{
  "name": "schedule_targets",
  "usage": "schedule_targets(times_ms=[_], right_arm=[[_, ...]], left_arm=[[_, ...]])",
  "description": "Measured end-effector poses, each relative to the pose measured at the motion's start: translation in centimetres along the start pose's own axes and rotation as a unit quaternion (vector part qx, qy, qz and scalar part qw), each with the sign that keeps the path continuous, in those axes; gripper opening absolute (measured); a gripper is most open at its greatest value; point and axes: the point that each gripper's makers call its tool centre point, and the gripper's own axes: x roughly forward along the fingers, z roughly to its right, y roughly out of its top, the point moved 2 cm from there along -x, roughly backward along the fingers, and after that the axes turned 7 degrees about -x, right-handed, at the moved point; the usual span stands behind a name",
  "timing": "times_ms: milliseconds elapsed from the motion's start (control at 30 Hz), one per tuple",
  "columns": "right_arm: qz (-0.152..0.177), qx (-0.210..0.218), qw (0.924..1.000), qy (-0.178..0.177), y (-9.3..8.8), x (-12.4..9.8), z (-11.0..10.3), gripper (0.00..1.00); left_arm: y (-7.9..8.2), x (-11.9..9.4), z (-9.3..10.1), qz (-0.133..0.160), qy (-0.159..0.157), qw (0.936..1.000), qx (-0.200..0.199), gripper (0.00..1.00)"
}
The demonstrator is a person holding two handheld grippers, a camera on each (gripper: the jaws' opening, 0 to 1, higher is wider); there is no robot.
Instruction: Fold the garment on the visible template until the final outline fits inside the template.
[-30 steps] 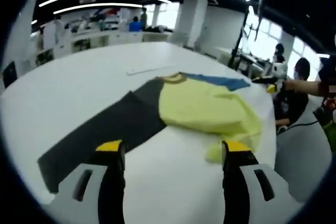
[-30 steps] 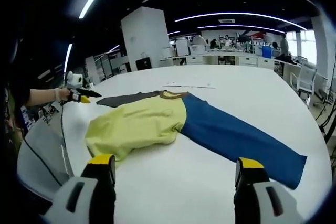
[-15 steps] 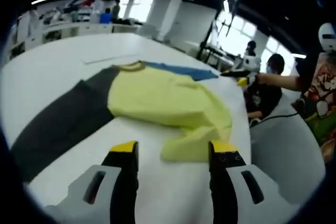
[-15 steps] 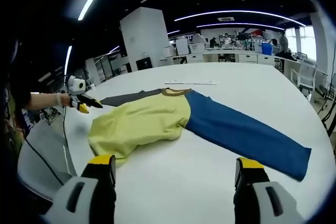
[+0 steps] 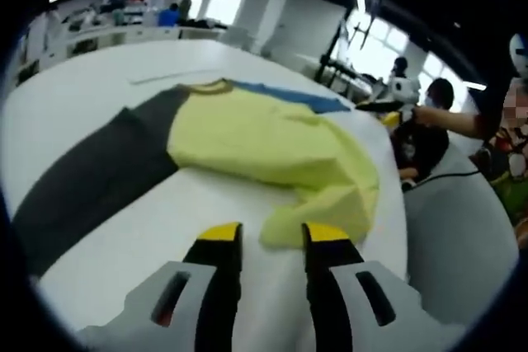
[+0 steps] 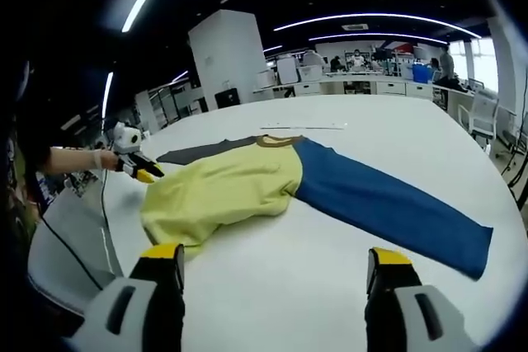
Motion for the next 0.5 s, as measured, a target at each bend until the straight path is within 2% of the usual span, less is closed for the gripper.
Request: schedule_targets(times_ms=[200, 300, 367, 433, 500], right_arm=[[-0.005, -0.001, 0.9998, 0.018, -0.1, 0.4, -1.0, 0.89], [-0.007, 0.012, 0.9992, 0.038, -0.2, 0.7, -2.1, 0.79], [-0.008, 0.016, 0.9988, 0.046, -0.3, 1.1, -2.8, 0.76], [-0.011, 0.027, 0.9978, 0.059, -0.5, 1.6, -3.8, 0.68], [-0.035, 0.025, 0.9953, 0.086, -1.3, 2.1, -5.1, 0.52]], left_arm=[[-0.3, 1.0, 0.0, -0.009, -0.005, 0.9999, 0.001, 0.22], [-0.6, 1.2, 0.0, -0.012, -0.005, 0.9999, -0.001, 0.2], [-0.7, 1.4, 0.0, -0.011, -0.004, 0.9999, -0.007, 0.19], [-0.9, 1.5, 0.0, -0.011, -0.005, 0.9999, -0.01, 0.17], [-1.0, 1.5, 0.1, -0.011, -0.006, 0.9998, -0.014, 0.14]])
